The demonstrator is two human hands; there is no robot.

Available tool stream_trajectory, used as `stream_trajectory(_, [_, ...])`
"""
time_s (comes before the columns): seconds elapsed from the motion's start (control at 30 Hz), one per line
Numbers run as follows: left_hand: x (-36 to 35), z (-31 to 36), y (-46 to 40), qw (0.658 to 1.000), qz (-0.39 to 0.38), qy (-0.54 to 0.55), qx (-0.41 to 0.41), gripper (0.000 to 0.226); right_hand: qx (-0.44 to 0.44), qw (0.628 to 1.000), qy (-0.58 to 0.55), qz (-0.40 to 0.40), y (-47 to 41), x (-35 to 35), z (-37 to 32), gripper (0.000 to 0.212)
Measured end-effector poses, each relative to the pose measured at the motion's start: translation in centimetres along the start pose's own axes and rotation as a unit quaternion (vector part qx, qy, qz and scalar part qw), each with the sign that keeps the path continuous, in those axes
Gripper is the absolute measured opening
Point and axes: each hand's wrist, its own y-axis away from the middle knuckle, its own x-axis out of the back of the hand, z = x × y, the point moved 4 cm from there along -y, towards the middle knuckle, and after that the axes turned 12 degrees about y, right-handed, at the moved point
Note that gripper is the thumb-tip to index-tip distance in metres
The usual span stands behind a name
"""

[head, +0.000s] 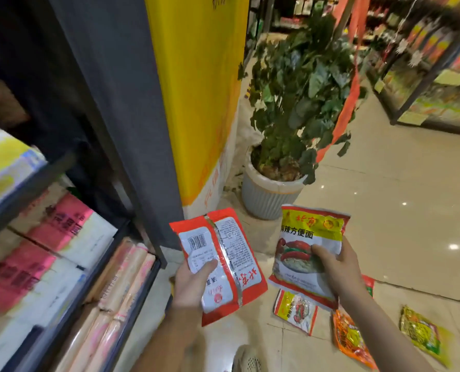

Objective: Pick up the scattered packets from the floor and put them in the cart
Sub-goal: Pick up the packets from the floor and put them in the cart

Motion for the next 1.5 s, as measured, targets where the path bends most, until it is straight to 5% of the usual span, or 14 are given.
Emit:
stream_trajectory(0.13, [-2.1,9.8,8.3,0.998,-0.039,0.0,-0.047,0.025,0.05,0.999,-0.005,0.011,5.5,5.9,-10.7,0.027])
stream_trajectory(0.43, [-1.6,23.4,23.2,0.979,0.003,0.024,-0.202,0.023,0.176,0.984,-0.041,-0.004,14.9,12.6,-25.8,0.028])
stream_trajectory(0.67, [3.0,25.0,35.2,0.951,0.09,0.077,-0.284,0.022,0.254,0.961,-0.077,-0.082,22.4,12.8,-29.8,0.025])
stream_trajectory(0.93, [13.3,24.5,49.8,0.885,0.242,0.139,-0.373,0.017,0.32,0.902,-0.128,-0.26,35.3,7.7,-34.6,0.023])
stream_trajectory(1.23, [27.2,19.5,71.7,0.75,0.443,0.177,-0.458,0.022,0.41,0.771,-0.136,-0.467,58.4,0.7,-37.5,0.025])
stream_trajectory(1.5, [36.9,7.7,96.5,0.565,0.618,0.239,-0.492,0.019,0.462,0.629,-0.121,-0.614,87.6,0.2,-32.8,0.038])
